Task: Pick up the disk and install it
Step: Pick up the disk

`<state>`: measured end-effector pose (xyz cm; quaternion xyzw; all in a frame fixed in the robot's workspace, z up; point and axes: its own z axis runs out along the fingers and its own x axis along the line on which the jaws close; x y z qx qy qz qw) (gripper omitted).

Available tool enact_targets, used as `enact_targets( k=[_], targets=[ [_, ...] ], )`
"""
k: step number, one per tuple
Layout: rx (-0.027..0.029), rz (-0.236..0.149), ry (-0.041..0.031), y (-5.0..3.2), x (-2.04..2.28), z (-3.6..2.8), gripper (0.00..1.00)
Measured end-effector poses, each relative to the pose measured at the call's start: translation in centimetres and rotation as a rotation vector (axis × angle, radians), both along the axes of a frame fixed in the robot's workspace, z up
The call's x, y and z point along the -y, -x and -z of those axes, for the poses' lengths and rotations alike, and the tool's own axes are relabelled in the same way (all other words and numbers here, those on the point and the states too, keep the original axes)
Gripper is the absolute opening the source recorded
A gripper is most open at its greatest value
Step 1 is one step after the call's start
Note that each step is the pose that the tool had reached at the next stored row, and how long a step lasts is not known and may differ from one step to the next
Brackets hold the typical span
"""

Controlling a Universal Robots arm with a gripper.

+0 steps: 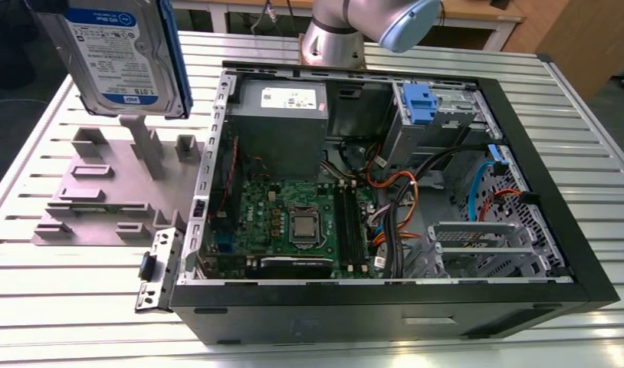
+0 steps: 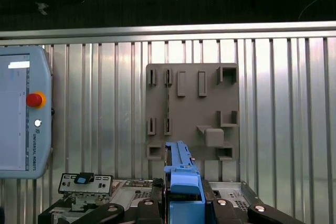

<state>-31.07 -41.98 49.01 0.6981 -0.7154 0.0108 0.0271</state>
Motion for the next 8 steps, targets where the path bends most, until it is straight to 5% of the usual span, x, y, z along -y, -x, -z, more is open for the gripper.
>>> enact_targets(
  k=[8],
  targets=[
    [-0.0002, 0.000, -0.0007, -0.10, 0.05, 0.00, 0.36]
  ],
)
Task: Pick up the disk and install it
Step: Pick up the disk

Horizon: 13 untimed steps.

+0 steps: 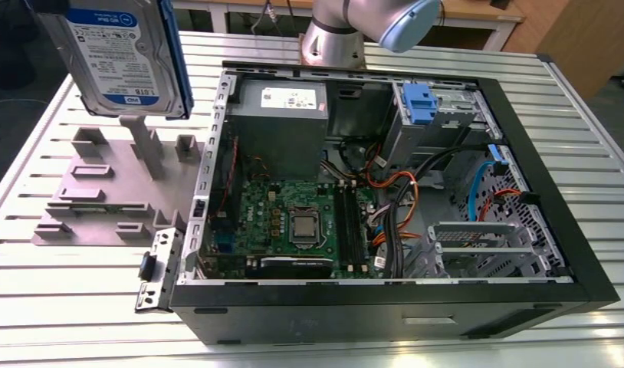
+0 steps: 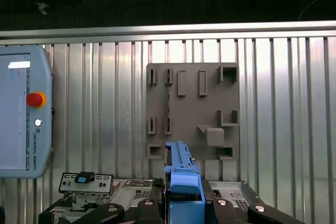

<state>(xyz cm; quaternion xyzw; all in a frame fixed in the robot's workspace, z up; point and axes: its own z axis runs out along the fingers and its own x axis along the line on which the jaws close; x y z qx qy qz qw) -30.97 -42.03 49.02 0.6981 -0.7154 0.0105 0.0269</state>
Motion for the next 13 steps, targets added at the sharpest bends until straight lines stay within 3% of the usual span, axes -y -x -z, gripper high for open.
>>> enact_targets(
  k=[3, 4, 13],
  targets=[
    [0.0001, 0.000, -0.0172, -0.02, 0.02, 0.00, 0.36],
    [0.0001, 0.000, -0.0200, -0.03, 0.02, 0.00, 0.36],
    [0.0002, 0.000, -0.0202, -0.23, 0.02, 0.00, 0.36]
  ],
)
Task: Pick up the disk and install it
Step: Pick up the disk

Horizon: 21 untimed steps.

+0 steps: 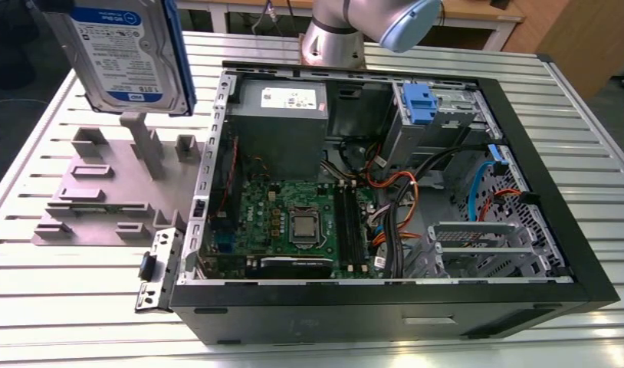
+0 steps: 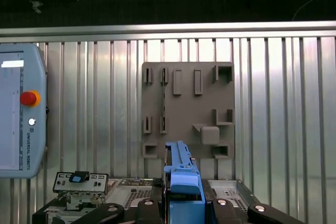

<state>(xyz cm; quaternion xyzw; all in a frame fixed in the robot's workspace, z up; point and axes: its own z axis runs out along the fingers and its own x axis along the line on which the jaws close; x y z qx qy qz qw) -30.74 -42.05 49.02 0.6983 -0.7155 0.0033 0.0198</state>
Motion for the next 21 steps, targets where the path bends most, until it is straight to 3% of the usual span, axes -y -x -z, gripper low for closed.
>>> enact_targets(
  k=[21],
  targets=[
    [-0.0001, 0.000, 0.0000, -0.47, 0.00, 0.00, 0.36]
  ],
)
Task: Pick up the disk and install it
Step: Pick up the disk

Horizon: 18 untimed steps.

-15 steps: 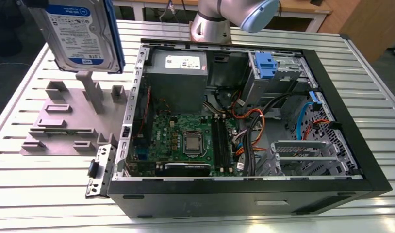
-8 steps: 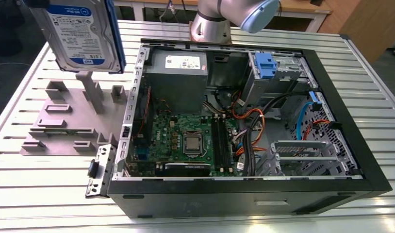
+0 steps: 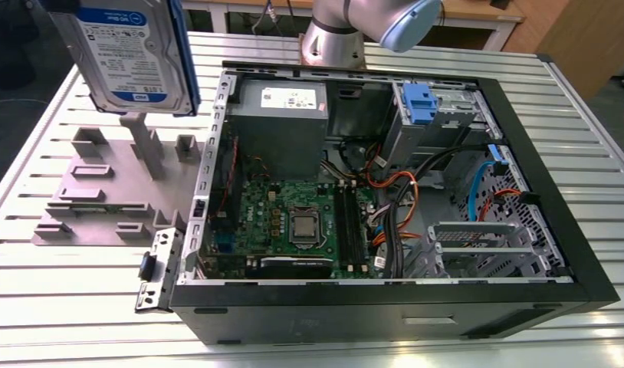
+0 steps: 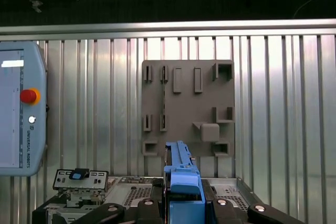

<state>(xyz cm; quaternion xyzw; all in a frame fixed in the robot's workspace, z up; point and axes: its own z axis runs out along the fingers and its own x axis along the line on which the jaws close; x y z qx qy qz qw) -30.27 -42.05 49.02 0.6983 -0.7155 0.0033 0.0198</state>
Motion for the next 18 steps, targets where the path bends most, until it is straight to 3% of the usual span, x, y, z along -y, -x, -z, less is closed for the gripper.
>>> enact_targets(
  k=[18],
  targets=[
    [0.0001, 0.000, -0.0001, -0.41, 0.00, 0.01, 0.36]
  ],
)
